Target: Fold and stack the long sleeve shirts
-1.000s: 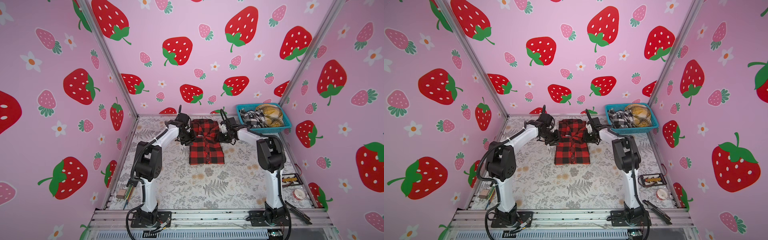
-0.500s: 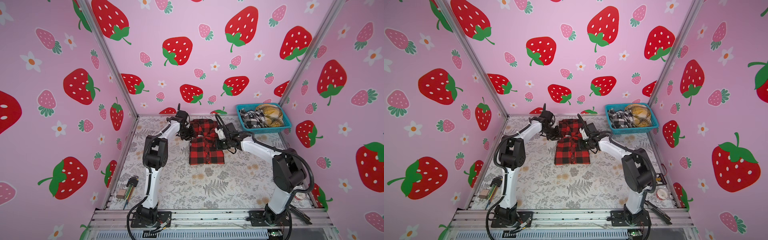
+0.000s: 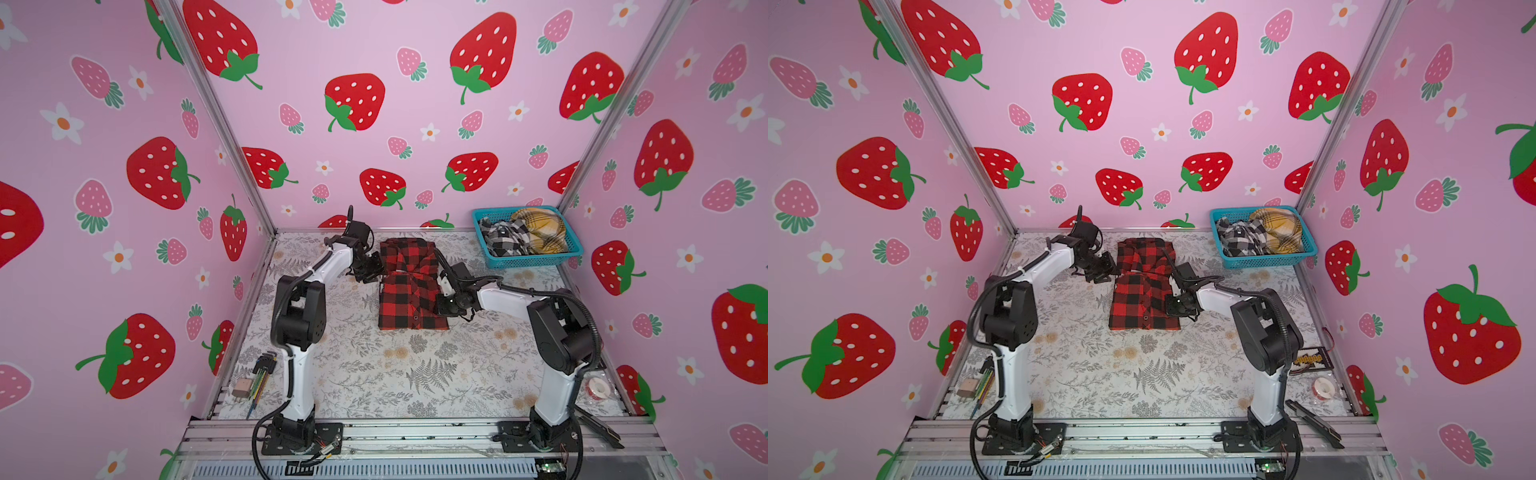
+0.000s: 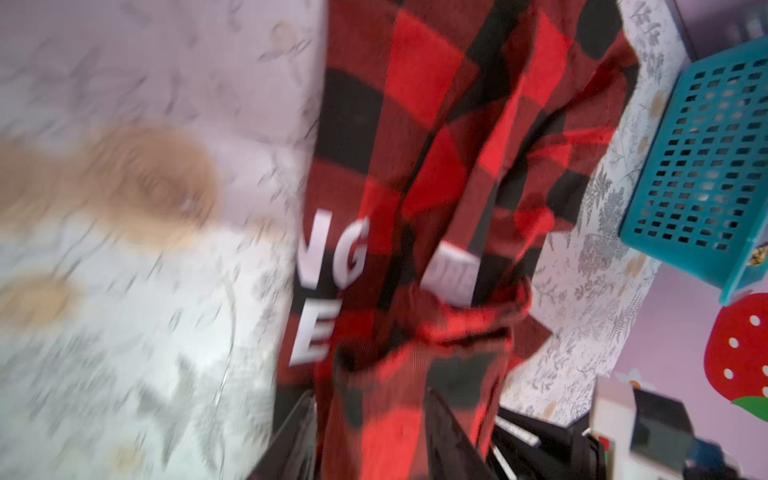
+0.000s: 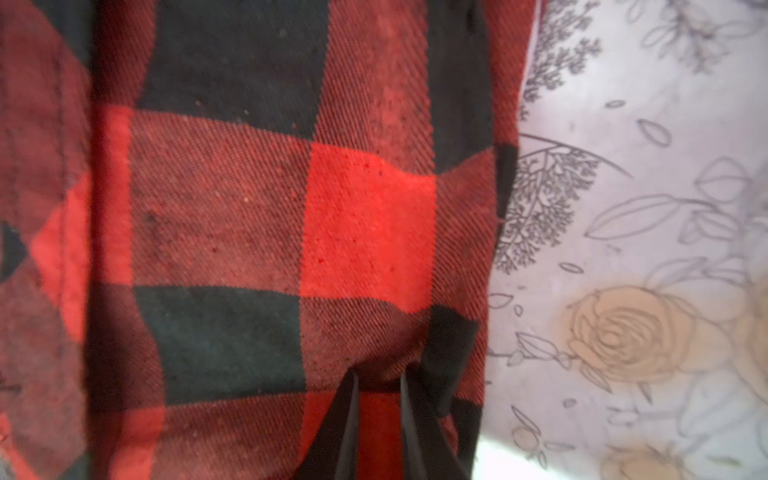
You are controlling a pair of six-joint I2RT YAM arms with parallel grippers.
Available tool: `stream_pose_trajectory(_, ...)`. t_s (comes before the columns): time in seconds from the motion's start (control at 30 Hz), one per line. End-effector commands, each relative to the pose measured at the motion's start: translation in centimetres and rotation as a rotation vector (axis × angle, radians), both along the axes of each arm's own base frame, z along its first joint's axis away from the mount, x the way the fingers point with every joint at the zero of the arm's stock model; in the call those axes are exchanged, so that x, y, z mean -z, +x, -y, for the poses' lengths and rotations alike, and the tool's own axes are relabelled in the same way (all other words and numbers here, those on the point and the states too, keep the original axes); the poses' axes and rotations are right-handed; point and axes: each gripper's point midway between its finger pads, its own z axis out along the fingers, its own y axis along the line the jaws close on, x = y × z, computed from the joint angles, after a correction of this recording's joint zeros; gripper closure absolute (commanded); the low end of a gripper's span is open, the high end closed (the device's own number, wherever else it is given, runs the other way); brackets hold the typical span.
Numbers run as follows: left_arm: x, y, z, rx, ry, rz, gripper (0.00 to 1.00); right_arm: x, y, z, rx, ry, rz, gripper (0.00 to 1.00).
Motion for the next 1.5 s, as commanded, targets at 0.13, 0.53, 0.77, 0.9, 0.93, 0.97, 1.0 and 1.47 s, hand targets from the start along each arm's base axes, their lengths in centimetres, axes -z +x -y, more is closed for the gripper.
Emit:
stream_pose_trajectory(0.13, -2.4, -3.9, 4.5, 0.052, -0.124, 0.004, 0.69, -8.5, 1.5, -2.5, -0.017, 0.045, 0.147, 0.77)
stream_pose_trajectory(0.53, 2.2, -0.5, 5.4, 0.018, -0.175, -0.082, 0.82, -3.8, 2.9, -7.9, -0.067, 0.113, 0.073, 0.85)
stream_pose_trajectory(0.77, 6.9, -2.4, 4.2, -0.001, -0.095, -0.191, 0.83, 1.5, 1.4, -7.0, -0.083, 0.066, -0.019, 0.86)
stream_pose_trajectory(0.9, 9.8, -5.0, 3.3, -0.017, -0.082, -0.271, 0.83, 2.9, -1.6, -7.0, -0.107, 0.079, -0.081, 0.87)
stream_pose_trajectory(0.93, 10.3, -5.8, 3.1, -0.018, -0.081, -0.289, 0.84, 2.9, -2.4, -7.1, -0.117, 0.085, -0.087, 0.86)
stream_pose_trajectory(0.97, 10.6, -6.8, 2.8, -0.02, -0.078, -0.309, 0.85, 2.9, -3.6, -7.2, -0.128, 0.093, -0.098, 0.86)
stream_pose_trajectory(1.0, 10.6, -7.8, 2.4, -0.021, -0.074, -0.317, 0.86, 2.7, -4.7, -7.5, -0.139, 0.107, -0.108, 0.86)
stream_pose_trajectory(1.47, 1.9, -15.8, 1.1, 0.005, -0.065, -0.177, 0.72, -6.2, -11.1, -5.0, -0.073, 0.152, -0.004, 0.62)
